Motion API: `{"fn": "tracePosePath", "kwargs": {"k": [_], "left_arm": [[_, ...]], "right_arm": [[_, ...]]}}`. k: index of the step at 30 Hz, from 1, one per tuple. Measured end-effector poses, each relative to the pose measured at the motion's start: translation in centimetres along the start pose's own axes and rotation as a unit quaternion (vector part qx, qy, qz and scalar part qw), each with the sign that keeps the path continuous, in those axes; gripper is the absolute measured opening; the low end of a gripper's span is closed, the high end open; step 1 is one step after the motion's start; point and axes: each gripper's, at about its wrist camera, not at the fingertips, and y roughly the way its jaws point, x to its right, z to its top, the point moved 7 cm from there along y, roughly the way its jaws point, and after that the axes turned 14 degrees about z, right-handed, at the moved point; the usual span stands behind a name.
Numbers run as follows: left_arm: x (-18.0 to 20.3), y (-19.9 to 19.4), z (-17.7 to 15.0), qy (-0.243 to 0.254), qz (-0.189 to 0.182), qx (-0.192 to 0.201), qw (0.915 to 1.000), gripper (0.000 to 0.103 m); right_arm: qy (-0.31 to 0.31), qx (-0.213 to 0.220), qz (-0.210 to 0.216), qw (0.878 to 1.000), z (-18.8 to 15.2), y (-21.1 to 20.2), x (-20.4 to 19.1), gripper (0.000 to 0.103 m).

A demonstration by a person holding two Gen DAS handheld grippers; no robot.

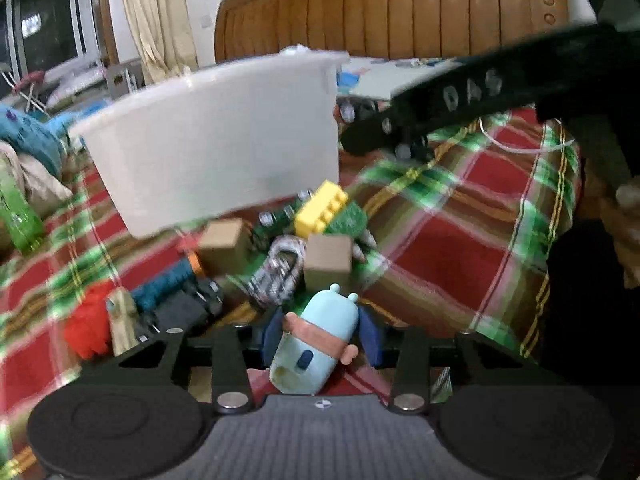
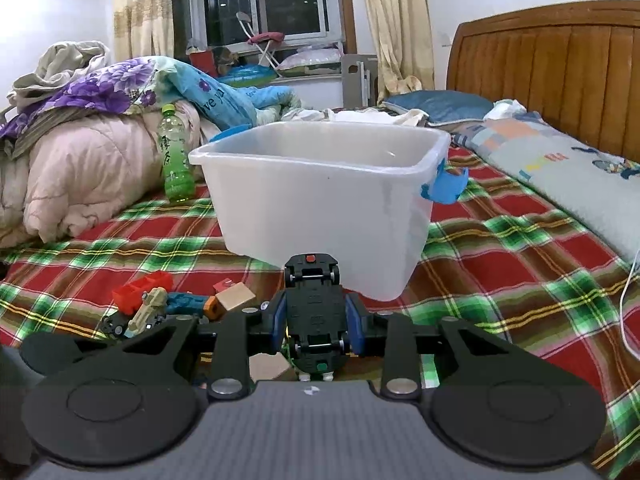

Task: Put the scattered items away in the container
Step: 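Carry the capsule figure and black car over the bin and release both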

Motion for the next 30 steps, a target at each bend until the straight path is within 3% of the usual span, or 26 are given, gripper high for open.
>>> {"fn": "tracePosePath", "kwargs": {"k": [10,19,25,30], "left_arm": [[-3.8,-2.5,7.1,-0.046,0.035,0.079,0.9952,0.045],[-8.0,-1.3,16.2,-0.078,0.065,0.138,0.9853,0.045],[-9.7,3.2,19.5,-0.102,0.077,0.121,0.9844,0.045],[-10.4,7.3,19.3,-0.106,0.091,0.079,0.9871,0.045]], "right_arm": [[-0.016,0.03,-0.001,0.999,3.6,0.2,0.0,0.034],[-0.04,0.078,-0.017,0.996,9.5,0.9,0.8,0.034],[-0.024,0.064,-0.029,0.997,11.3,4.5,3.2,0.035],[-0.012,0.042,-0.033,0.999,11.0,6.6,4.6,0.035]]}}
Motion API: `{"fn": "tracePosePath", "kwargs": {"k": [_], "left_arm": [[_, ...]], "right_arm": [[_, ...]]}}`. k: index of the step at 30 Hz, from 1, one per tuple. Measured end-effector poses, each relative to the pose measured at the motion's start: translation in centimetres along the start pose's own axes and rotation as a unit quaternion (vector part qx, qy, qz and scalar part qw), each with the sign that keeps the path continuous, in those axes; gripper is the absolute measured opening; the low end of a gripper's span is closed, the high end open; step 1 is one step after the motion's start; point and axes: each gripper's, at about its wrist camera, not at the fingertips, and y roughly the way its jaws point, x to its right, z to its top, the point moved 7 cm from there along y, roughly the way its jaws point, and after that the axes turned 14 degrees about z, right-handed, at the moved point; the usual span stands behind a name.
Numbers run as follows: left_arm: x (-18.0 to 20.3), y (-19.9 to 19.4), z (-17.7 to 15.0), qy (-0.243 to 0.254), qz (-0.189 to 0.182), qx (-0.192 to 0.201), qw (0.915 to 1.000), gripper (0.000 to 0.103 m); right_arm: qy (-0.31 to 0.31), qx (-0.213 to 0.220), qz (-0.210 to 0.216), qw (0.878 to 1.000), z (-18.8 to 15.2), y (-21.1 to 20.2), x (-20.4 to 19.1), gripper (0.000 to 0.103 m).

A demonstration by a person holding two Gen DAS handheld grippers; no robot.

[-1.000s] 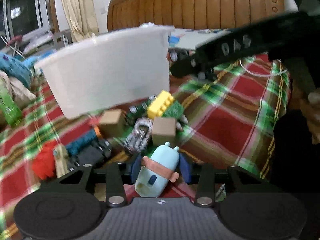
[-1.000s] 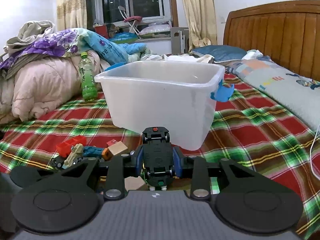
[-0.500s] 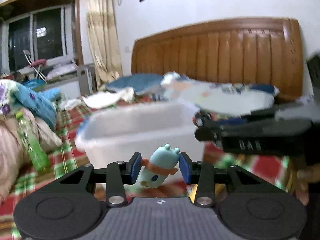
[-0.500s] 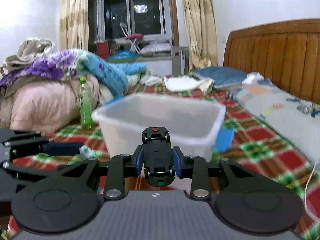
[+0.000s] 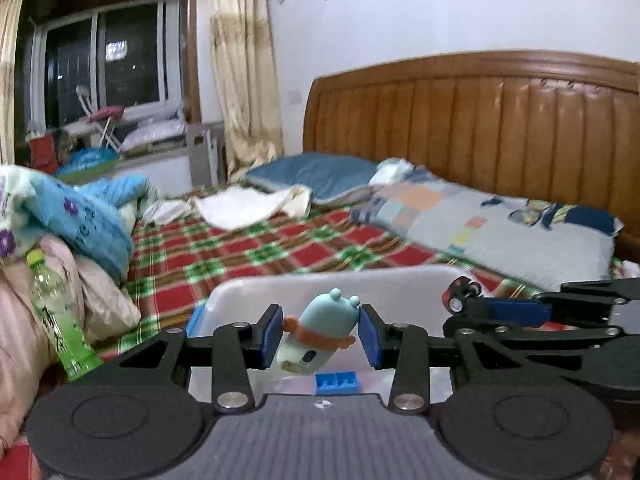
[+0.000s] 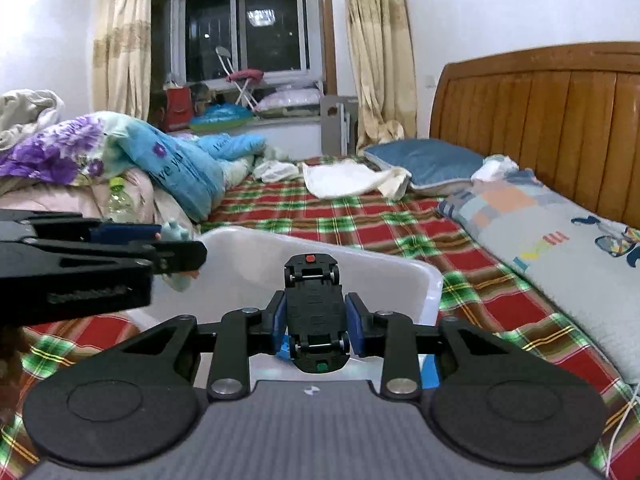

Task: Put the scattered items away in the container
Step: 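Carry the capsule figure and black car over the bin and release both, then withdraw both open tools from the bin toward the toy pile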

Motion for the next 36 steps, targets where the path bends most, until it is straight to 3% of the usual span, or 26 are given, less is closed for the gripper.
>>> {"fn": "tracePosePath", "kwargs": {"k": [6,14,20,27,36], "left_arm": [[-0.3,-0.3,-1.0,-0.001,-0.001,-0.012,0.9999,0.053],[-2.5,-5.6,-2.2,-0.025,-0.017,0.01,0.9995,0.062],[-3.0,-8.7,-8.4,-0.035,-0.03,-0.029,0.9985,0.064],[-1.4,-10.5,-16.6,-0.028,-0.05,-0.1,0.9933,0.065],[-1.9,-11.4,-20.5,-0.03,-0.037,-0.132,0.9901,0.065]], "right_arm": [[-0.004,-0.018,0.004,1.0,-1.2,0.5,0.0,0.044],[-0.009,0.004,0.022,1.0,-1.8,-2.6,-1.6,0.044],[-0.021,-0.006,0.043,0.999,-5.1,-5.4,-4.0,0.047],[-0.015,-0.072,0.056,0.996,-11.1,-5.9,-5.8,0.049],[-0.042,-0.111,0.071,0.99,-14.5,-4.6,-7.5,0.047]]}}
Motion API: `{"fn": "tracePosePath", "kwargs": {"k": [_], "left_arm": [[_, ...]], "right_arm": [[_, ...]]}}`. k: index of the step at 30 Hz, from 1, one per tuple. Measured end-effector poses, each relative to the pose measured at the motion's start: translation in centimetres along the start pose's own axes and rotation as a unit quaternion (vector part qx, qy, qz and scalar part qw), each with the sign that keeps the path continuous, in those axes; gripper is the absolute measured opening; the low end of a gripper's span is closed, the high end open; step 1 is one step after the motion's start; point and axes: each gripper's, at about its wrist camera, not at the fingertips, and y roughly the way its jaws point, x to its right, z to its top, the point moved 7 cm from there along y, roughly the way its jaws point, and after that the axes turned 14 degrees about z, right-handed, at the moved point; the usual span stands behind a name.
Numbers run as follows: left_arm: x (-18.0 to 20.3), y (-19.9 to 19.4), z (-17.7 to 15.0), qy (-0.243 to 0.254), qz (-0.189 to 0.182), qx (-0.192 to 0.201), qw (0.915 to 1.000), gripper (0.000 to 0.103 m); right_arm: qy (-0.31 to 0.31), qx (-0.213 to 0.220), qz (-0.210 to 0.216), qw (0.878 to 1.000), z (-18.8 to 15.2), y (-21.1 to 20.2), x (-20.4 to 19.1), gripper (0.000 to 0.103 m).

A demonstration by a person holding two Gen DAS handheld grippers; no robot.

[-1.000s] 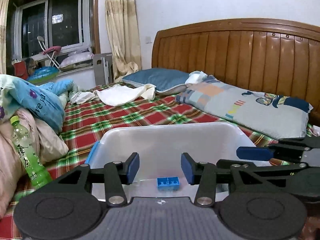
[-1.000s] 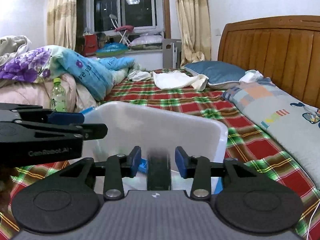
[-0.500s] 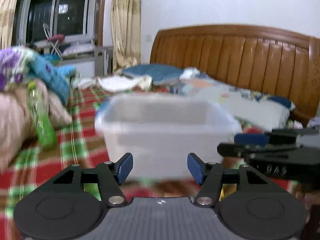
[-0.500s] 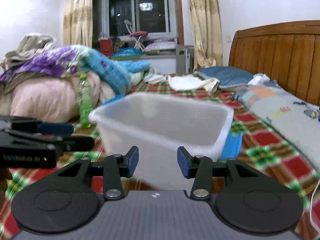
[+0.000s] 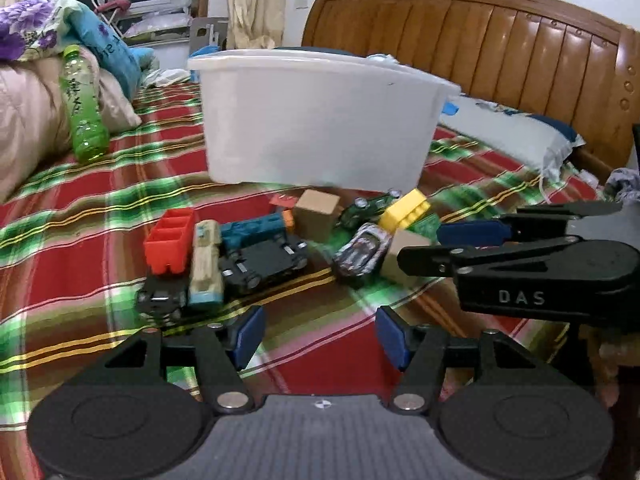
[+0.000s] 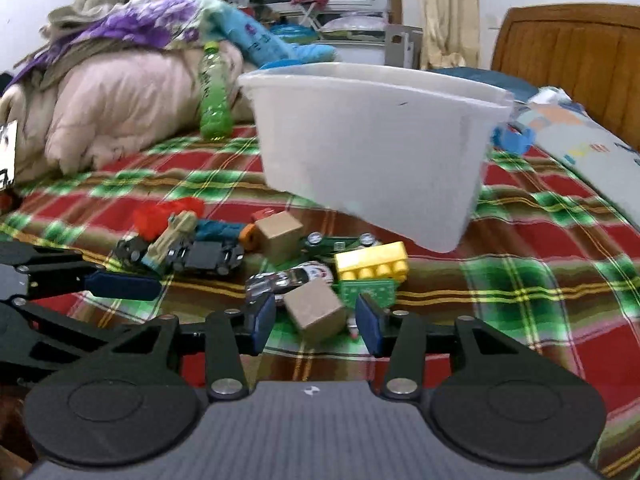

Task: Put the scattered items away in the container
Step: 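Withdraw both open tools from the bin toward the toy pile, then grasp the brown cardboard cube with the right tool while the left tool grasps a black toy car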

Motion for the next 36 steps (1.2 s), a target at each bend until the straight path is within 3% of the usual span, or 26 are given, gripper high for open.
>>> {"fn": "tracePosePath", "kwargs": {"k": [6,11,18,23,26,31,33,36], "left_arm": [[-2.2,0.1,0.1,-0.014,0.029,0.014,0.9994,0.067],[-3.9,1.0,-0.2,-0.026,0.046,0.0,0.9986,0.069],[-7.3,1.8,0.1,-0.037,0.099,0.009,0.9944,0.069],[-8.2,1.8,0.8,-0.003,0.116,0.02,0.993,0.069],[-8.8,1.8,0.6,0.073,0.133,0.034,0.9878,0.07],[-9.9,4.4,1.3,0.153,0.082,0.03,0.9844,0.07],[-10.1,5.1,1.9,0.141,0.045,0.028,0.9886,0.069],[-9.4,5.4,2.0,0.126,0.009,0.016,0.9919,0.054]], "right_arm": [[-0.015,-0.005,-0.006,1.0,-0.7,1.3,0.0,0.047],[0.002,-0.024,0.028,0.999,-1.4,1.6,-0.8,0.039],[0.006,-0.029,0.023,0.999,-1.8,2.2,-0.6,0.039],[0.005,-0.029,0.022,0.999,-1.8,2.2,-0.6,0.039],[0.008,-0.028,0.023,0.999,-1.9,2.2,-0.5,0.039],[0.01,-0.027,0.023,0.999,-1.9,2.2,-0.6,0.04],[0.012,-0.027,0.023,0.999,-1.9,2.2,-0.6,0.04],[0.013,-0.027,0.022,0.999,-2.0,2.2,-0.5,0.04]]}}
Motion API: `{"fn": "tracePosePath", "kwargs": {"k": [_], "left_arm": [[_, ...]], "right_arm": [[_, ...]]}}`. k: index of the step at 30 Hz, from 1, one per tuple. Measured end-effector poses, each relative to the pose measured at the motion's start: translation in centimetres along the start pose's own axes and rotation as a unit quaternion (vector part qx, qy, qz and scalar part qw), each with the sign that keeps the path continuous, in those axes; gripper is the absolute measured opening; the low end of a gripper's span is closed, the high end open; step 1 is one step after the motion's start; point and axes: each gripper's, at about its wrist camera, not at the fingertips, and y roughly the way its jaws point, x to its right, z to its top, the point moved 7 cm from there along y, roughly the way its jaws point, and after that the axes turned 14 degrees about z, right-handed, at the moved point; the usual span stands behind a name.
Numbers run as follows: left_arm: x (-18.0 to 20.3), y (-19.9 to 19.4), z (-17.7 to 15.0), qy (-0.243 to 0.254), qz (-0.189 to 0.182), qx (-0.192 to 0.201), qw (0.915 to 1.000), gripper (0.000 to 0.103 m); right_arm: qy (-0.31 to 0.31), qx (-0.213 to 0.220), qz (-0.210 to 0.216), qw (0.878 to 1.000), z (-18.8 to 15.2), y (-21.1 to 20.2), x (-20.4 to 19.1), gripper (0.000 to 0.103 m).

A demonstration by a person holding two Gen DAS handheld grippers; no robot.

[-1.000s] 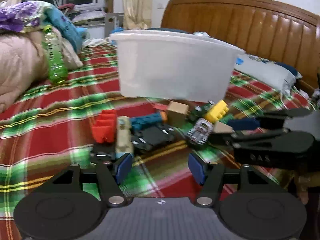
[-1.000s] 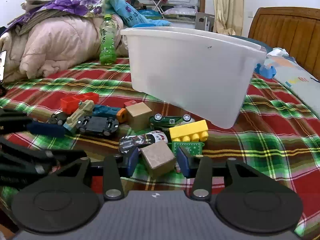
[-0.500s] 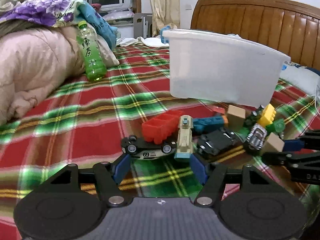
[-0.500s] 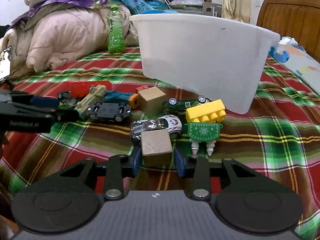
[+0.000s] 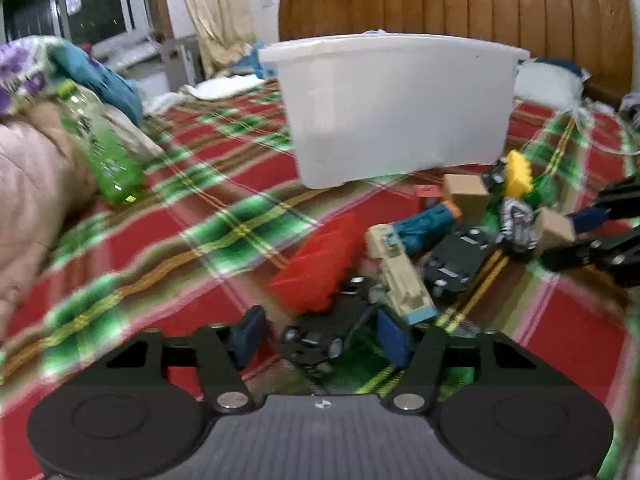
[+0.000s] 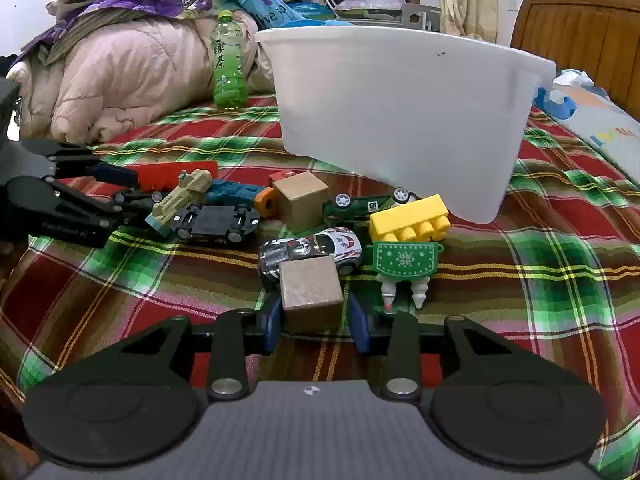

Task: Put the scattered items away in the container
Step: 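Grasp the brown cardboard cube with the right tool while the left tool grasps a black toy car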

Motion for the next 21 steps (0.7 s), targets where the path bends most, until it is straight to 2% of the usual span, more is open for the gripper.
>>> {"fn": "tracePosePath", "kwargs": {"k": [2,4,7,11,14,16,18,21], "left_arm": [[1.1,-0.7,-0.2,-0.005,-0.014,0.008,0.9999,0.043],[2.4,-1.5,-0.7,-0.014,-0.031,0.013,0.9993,0.038],[4.2,-2.5,-1.5,-0.023,-0.038,0.019,0.9989,0.038],[4.8,-2.9,-1.8,-0.053,-0.029,0.017,0.998,0.039],[4.3,-2.4,-1.4,-0.067,-0.014,0.011,0.9976,0.048],[4.1,-2.0,-1.0,-0.075,-0.009,0.01,0.9971,0.049],[4.2,-1.9,-1.0,-0.072,-0.01,0.009,0.9973,0.049],[4.5,-2.0,-1.2,-0.076,-0.019,0.006,0.9969,0.035]], "right_arm": [[0.0,0.0,0.0,1.0,0.0,0.0,0.0,0.04],[0.0,0.001,-0.001,1.0,0.0,0.1,0.0,0.04],[-0.001,0.002,-0.002,1.0,0.0,0.1,0.0,0.04],[0.003,0.004,-0.004,1.0,-0.1,0.0,0.0,0.039],[0.001,0.007,-0.006,1.0,-0.1,0.2,-0.1,0.04],[0.0,0.009,-0.006,1.0,-0.1,0.3,-0.1,0.04],[0.001,0.01,-0.006,1.0,-0.1,0.3,0.0,0.04],[-0.002,0.01,-0.008,1.0,-0.2,0.3,0.0,0.04]]}}
